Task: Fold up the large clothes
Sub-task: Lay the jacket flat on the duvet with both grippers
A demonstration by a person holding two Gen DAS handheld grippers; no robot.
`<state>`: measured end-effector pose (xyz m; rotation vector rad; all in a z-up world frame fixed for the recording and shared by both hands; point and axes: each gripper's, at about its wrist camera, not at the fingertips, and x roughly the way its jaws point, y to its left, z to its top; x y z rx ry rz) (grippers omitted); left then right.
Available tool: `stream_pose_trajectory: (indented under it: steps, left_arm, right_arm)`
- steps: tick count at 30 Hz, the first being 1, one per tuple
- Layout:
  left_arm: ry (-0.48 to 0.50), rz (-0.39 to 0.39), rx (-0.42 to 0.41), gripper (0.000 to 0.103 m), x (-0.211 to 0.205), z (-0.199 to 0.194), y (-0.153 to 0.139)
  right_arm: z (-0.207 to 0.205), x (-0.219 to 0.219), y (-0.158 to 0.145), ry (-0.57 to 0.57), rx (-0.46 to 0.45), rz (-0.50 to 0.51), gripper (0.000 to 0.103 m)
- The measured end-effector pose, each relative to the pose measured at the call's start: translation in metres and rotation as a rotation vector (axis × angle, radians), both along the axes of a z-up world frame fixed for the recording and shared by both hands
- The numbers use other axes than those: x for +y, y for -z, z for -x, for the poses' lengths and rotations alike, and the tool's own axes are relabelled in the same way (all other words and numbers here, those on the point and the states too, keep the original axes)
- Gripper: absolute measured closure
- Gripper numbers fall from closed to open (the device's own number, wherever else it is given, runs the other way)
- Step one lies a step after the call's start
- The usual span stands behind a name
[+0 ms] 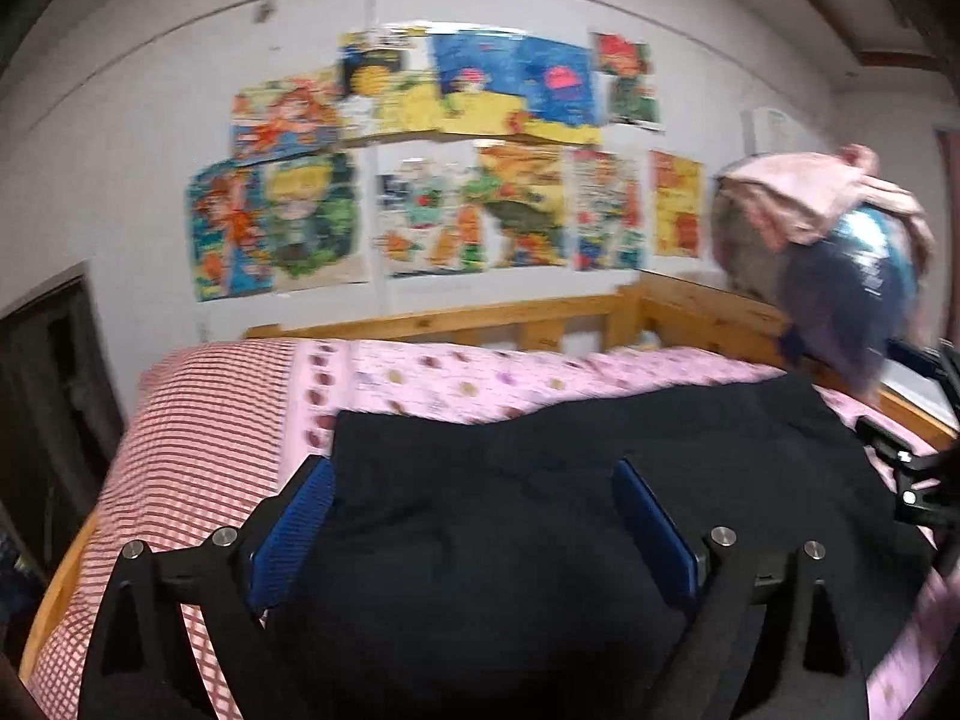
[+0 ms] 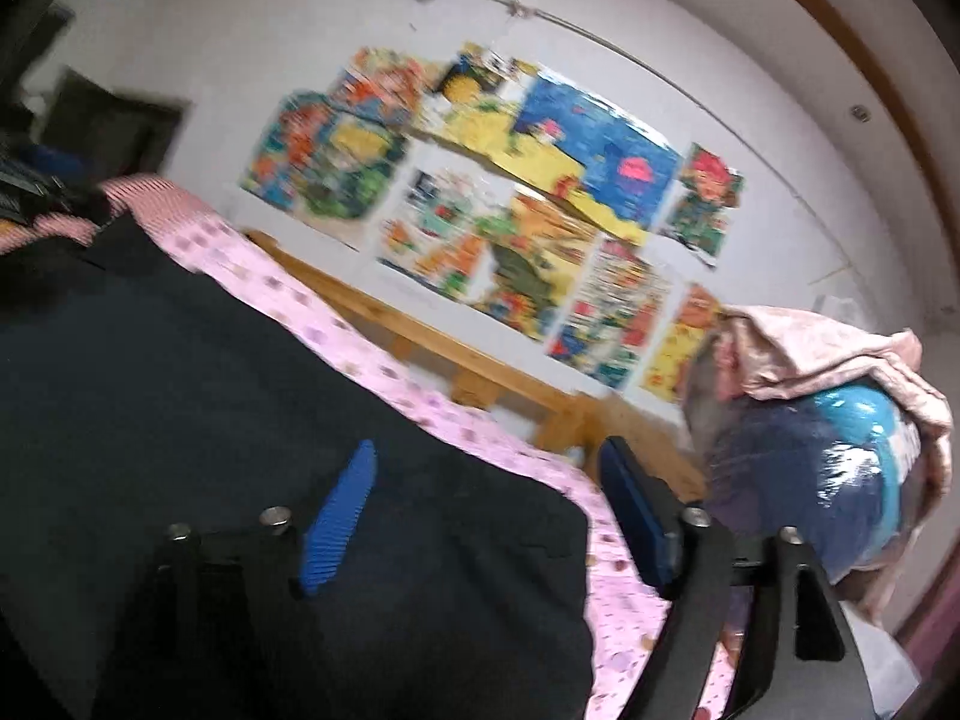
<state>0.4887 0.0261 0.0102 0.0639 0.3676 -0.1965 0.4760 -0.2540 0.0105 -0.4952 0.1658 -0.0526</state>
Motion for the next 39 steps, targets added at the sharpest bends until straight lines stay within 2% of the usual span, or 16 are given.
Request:
stream_pose_trajectory:
  steps: [3,6,10,12,19,26,28,30,34,39]
  left_arm:
    - [0.113,-0.006,0.058,0.009,-0.009,0.007,0.008]
    - [0.17,-0.027,0.113,0.009,-0.021,0.0,0.021]
    - [0.167,-0.061,0.181,0.009,-0.035,-0.024,0.04]
    - [0.148,-0.047,0.216,0.009,-0.037,-0.039,0.045]
    - [0.039,0.007,0.259,0.005,-0.031,-0.084,0.052]
    - [-0.082,0.07,0.312,0.002,-0.008,-0.114,0.058]
    - [-0.077,0.09,0.336,0.0,-0.006,-0.118,0.064]
    - [-0.075,0.075,0.352,0.0,-0.009,-0.121,0.071]
    - [-0.076,0.037,0.364,0.0,-0.016,-0.125,0.081]
    - [-0.067,0.066,0.396,0.0,-0.01,-0.133,0.09]
  right_arm:
    - [0.021,0.001,-0.001,-0.091,0.056,-0.03,0.019]
    - [0.028,0.0,0.006,-0.192,0.185,-0.111,0.019]
    - [0.016,-0.006,0.024,-0.237,0.271,-0.199,0.019]
    - [0.003,-0.009,0.039,-0.246,0.314,-0.247,0.019]
    - [-0.04,-0.016,0.065,-0.194,0.366,-0.305,0.019]
    - [-0.074,-0.024,0.061,-0.058,0.363,-0.278,0.019]
    - [-0.083,-0.035,0.059,0.017,0.347,-0.262,0.019]
    - [-0.094,-0.044,0.059,0.061,0.355,-0.268,0.019]
    - [-0.107,-0.054,0.077,0.067,0.417,-0.35,0.015]
    - [-0.119,-0.055,0.092,0.06,0.451,-0.371,0.011]
